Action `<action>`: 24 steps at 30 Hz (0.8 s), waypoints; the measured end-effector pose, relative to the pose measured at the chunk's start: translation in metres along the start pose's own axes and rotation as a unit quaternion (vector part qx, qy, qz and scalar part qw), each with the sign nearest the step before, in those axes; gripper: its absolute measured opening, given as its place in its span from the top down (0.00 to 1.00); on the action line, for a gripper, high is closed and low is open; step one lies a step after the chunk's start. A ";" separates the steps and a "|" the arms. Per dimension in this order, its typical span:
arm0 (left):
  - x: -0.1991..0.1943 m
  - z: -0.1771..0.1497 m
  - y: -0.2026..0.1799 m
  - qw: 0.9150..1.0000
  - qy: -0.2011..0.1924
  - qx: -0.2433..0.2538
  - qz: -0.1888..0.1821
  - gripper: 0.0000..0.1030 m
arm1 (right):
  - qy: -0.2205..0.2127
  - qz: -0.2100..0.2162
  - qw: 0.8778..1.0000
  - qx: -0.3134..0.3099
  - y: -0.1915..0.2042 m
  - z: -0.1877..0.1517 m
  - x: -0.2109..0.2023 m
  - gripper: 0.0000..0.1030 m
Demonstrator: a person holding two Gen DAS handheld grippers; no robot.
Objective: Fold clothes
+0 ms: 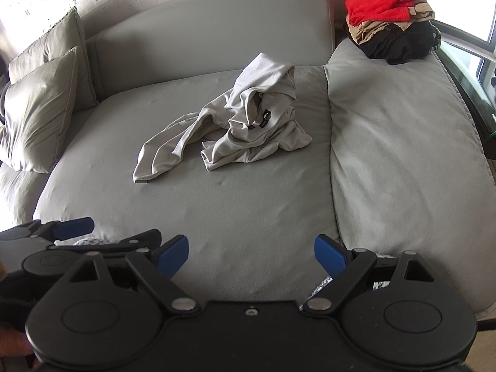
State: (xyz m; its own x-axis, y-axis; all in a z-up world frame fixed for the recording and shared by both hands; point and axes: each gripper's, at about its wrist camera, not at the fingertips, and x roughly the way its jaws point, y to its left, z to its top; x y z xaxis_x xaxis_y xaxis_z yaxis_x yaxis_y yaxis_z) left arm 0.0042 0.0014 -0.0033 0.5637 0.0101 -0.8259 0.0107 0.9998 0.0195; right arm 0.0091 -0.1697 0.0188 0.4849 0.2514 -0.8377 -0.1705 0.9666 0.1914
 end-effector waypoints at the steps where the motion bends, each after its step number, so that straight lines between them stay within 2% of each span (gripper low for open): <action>1: 0.000 0.001 0.001 1.000 -0.002 -0.001 0.001 0.10 | -0.001 0.000 1.000 0.001 -0.001 0.000 0.000 0.14; 7: 0.006 0.009 0.011 1.000 -0.009 -0.007 0.018 0.10 | -0.042 0.027 0.998 0.033 -0.012 0.009 -0.007 0.14; 11: 0.020 0.017 0.018 1.000 -0.002 -0.008 0.028 0.23 | -0.065 0.034 0.996 0.054 -0.021 0.022 -0.006 0.14; 16: 0.038 0.026 0.026 0.999 0.010 -0.011 0.041 0.19 | -0.068 0.035 0.995 0.064 -0.029 0.033 0.003 0.14; 19: 0.048 0.029 0.028 0.998 0.018 -0.024 0.054 0.19 | -0.064 0.034 0.995 0.066 -0.032 0.036 0.010 0.14; 20: 0.051 0.030 0.029 0.998 0.020 -0.033 0.049 0.25 | -0.063 0.033 0.995 0.067 -0.033 0.037 0.013 0.14; 24: 0.061 0.032 0.036 0.995 0.025 -0.087 0.036 0.25 | -0.065 0.031 0.995 0.065 -0.037 0.043 0.019 0.14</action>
State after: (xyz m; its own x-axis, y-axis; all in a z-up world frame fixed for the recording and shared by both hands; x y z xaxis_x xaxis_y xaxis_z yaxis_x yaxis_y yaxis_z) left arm 0.0658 0.0375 -0.0352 0.5167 0.0792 -0.8525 -0.1739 0.9847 -0.0140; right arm 0.0611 -0.1986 0.0175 0.5853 0.3070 -0.7505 -0.0954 0.9452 0.3122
